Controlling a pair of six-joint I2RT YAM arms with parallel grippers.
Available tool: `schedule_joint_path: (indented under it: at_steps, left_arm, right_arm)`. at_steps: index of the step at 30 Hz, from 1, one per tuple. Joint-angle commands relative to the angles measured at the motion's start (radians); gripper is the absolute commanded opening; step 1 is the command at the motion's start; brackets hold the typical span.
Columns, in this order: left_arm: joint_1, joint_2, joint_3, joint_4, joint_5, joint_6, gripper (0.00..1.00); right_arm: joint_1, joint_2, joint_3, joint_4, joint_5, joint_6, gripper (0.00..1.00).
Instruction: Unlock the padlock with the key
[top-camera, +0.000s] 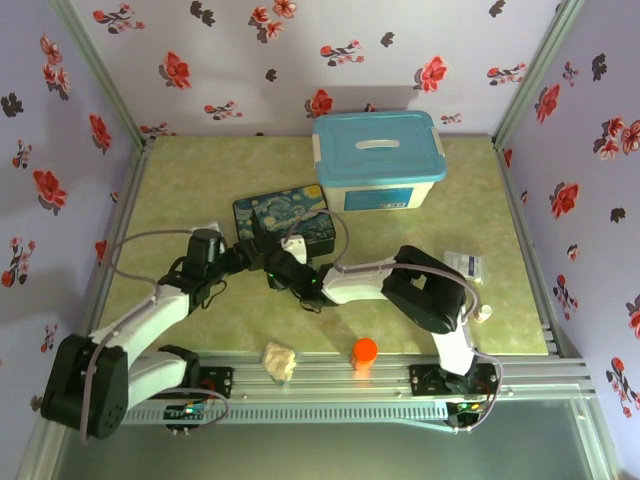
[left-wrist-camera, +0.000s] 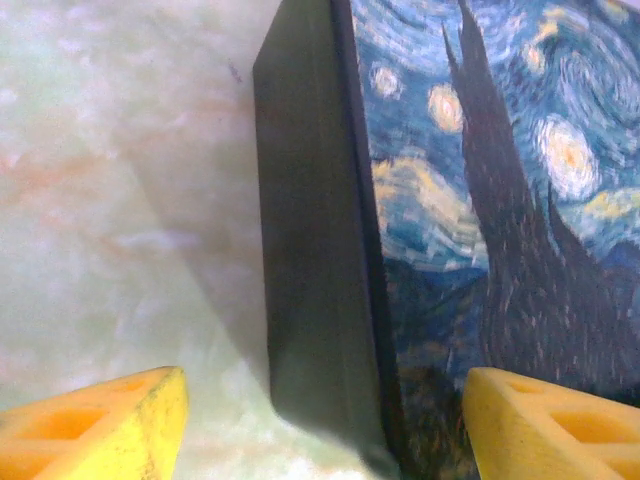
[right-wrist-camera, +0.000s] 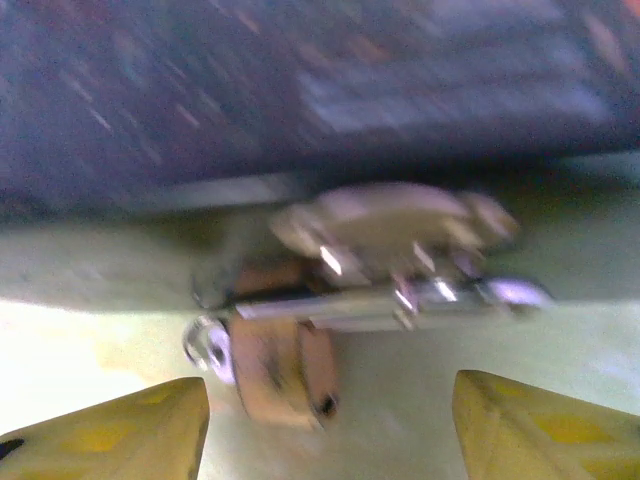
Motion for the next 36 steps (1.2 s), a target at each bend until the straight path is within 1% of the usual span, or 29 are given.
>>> schedule_joint_path:
  at_steps: [1,3,6,7,10,13,17,23,26,27,28,32,36]
  left_arm:
    - [0.024,0.075,0.036,0.112,-0.032,0.033,0.73]
    - [0.03,0.105,0.061,0.117,-0.026,0.035,0.72]
    - [0.03,0.119,0.067,0.134,-0.025,0.04,0.7]
    - [0.033,0.127,0.068,0.135,-0.025,0.042,0.7]
    - [0.046,0.149,0.07,0.138,-0.024,0.046,0.68]
    - [0.054,0.16,0.07,0.145,-0.01,0.04,0.68]
    - [0.055,0.15,0.06,0.162,0.001,0.028,0.67]
    - [0.055,0.174,0.062,0.181,0.003,0.03,0.67]
    - [0.054,0.175,0.062,0.182,0.008,0.026,0.67]
    - [0.055,0.173,0.061,0.182,0.009,0.028,0.67]
    - [0.055,0.173,0.062,0.181,0.01,0.031,0.67]
    - [0.055,0.179,0.081,0.173,0.014,0.036,0.67]
    - [0.055,0.191,0.091,0.178,0.023,0.037,0.67]
  right_arm:
    - [-0.01,0.051,0.039,-0.07,0.068,-0.008,0.66]
    - [-0.012,0.075,0.054,-0.059,0.068,-0.004,0.66]
    - [-0.017,0.111,0.105,-0.125,0.091,0.008,0.65]
    - [-0.019,0.116,0.109,-0.137,0.091,0.015,0.64]
    - [-0.028,0.122,0.11,-0.161,0.068,0.041,0.55]
    - [-0.028,0.091,0.08,-0.165,0.046,0.054,0.48]
    - [-0.028,0.025,0.025,-0.18,-0.007,0.059,0.47]
    - [-0.034,-0.017,-0.031,-0.165,-0.03,0.078,0.45]
    - [-0.039,-0.028,-0.069,-0.08,-0.067,0.067,0.44]
    - [-0.043,-0.029,-0.087,-0.039,-0.068,0.07,0.42]
    - [-0.046,-0.027,-0.099,-0.005,-0.109,0.071,0.4]
    - [-0.069,-0.011,-0.157,0.118,-0.164,0.133,0.32]
    - [-0.074,-0.038,-0.249,0.272,-0.177,0.175,0.26]
